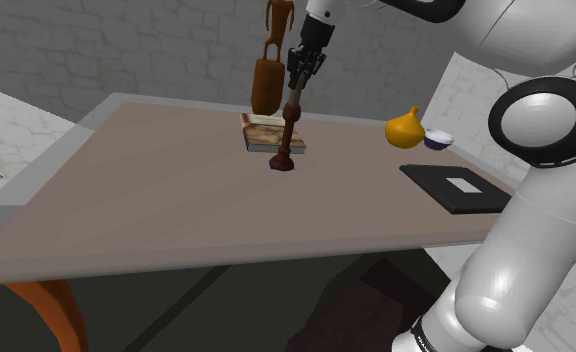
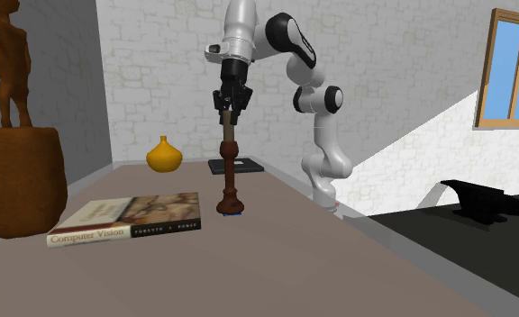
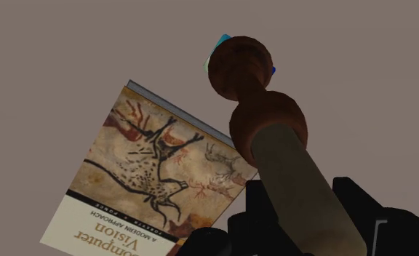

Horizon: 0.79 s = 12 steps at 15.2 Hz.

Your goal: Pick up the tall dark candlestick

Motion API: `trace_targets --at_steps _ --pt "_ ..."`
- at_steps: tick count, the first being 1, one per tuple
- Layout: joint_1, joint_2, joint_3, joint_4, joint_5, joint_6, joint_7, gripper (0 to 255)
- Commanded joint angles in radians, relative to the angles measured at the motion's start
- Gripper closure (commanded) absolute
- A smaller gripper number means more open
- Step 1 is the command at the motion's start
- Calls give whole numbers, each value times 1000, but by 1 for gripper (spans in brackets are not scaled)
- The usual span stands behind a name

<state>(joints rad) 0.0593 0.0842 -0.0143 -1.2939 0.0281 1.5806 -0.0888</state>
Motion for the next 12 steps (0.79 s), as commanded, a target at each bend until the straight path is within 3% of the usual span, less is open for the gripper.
trace_targets --at_steps 1,8,12 --pt "0 0 0 -1 0 1 0 255" --pt "0 -1 0 -2 0 1 0 255" --pt "0 39 0 110 1 -71 1 255"
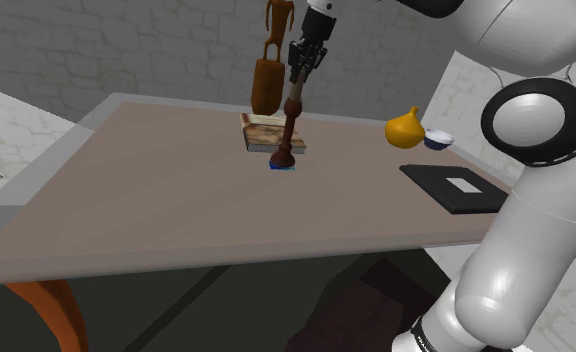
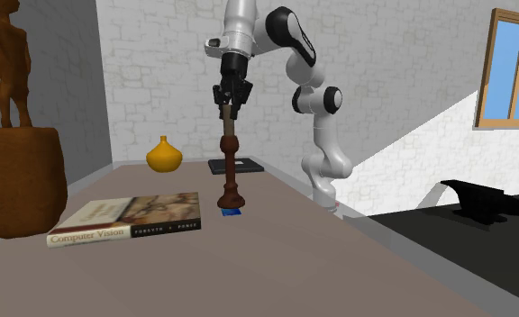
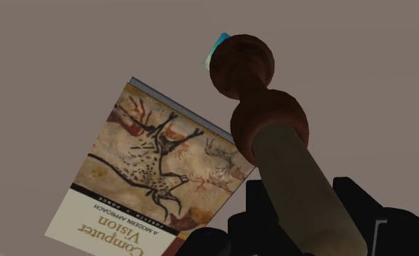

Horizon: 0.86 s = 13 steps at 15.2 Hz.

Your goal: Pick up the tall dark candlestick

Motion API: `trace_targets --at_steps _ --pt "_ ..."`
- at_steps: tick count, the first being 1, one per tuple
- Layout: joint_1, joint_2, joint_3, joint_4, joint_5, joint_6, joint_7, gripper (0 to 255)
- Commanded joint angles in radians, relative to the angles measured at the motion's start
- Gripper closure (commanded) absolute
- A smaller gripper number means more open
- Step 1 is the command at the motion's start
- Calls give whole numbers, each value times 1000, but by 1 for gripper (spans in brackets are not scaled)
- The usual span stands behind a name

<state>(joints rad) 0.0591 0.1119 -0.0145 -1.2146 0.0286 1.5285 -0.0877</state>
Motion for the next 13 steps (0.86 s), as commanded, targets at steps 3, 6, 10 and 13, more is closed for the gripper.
trace_targets --at_steps 3,6,10,13 --pt "-1 49 0 128 1 -79 1 255" --pt "-2 98 -1 246 3 -148 3 255" --pt "-5 204 -1 475 6 -271 5 255" --pt "-7 265 0 599 8 -333 7 255"
